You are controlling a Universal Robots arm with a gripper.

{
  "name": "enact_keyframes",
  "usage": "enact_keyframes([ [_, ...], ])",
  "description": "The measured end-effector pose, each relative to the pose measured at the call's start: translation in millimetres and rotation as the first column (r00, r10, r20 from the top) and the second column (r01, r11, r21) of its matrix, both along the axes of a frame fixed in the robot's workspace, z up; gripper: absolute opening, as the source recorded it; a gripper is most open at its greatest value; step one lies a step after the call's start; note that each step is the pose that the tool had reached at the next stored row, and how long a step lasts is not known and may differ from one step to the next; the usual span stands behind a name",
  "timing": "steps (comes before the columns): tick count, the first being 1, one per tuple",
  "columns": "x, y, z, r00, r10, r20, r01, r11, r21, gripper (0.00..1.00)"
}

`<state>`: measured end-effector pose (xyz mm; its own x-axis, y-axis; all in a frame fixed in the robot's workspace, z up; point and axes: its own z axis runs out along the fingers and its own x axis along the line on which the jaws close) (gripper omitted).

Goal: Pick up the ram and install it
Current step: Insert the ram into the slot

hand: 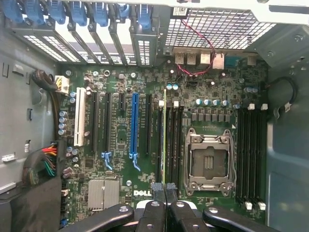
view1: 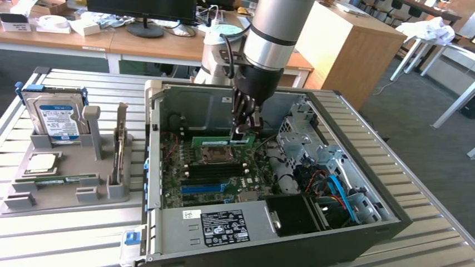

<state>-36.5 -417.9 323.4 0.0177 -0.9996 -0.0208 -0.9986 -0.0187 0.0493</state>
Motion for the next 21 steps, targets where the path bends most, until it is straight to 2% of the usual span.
enact_keyframes([
  [21,0.0,0.0,-22.7,1.0,0.0,0.0,0.0,1.0,-0.0001,0.11],
])
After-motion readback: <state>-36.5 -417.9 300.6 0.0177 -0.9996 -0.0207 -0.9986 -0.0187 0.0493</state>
